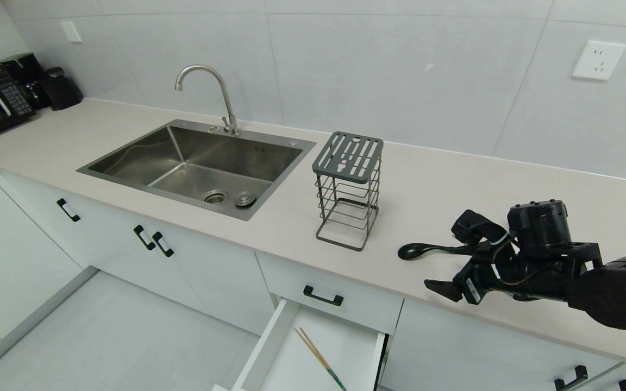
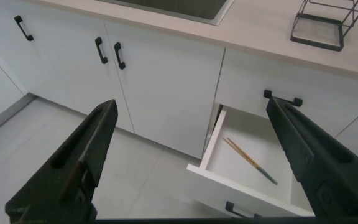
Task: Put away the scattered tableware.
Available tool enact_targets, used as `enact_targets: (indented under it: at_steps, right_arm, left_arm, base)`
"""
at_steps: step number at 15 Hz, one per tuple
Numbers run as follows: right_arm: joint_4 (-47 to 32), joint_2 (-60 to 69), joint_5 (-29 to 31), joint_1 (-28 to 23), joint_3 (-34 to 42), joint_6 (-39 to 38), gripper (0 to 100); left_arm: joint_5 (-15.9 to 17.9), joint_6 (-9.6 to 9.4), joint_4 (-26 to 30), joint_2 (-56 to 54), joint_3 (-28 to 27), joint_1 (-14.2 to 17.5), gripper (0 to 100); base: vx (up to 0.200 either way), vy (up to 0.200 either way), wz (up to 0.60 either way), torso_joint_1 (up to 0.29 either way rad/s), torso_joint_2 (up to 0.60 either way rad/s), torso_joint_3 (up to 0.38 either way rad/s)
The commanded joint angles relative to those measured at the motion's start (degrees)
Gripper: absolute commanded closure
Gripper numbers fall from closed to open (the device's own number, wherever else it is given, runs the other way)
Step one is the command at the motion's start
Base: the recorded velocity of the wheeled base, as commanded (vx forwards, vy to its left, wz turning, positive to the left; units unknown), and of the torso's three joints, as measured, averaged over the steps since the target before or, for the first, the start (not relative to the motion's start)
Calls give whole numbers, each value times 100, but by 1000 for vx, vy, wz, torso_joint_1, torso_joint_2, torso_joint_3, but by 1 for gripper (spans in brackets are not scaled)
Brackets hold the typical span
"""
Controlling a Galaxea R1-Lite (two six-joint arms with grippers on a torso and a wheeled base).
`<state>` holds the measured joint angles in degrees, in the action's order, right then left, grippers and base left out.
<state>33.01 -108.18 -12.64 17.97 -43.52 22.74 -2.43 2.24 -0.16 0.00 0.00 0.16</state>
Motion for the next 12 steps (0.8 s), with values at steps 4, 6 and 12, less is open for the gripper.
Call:
enact_targets:
  at_steps: [4,6,12]
  right_arm:
    - [3,-898,-116,-294,-974,47,0]
    - [3,-1135,-133,-294,-1150,100,0]
    - [3,-1601,-168,-329,-1633,117,0]
  left_arm:
    - [-4,4,-2,0,0,2,0]
    - [-4,4,-2,0,0,2,0]
    - [-4,4,-2,0,0,2,0]
  base:
    - [0,0,0,0,0,0]
    - [0,0,0,0,0,0]
    - [0,0,0,0,0,0]
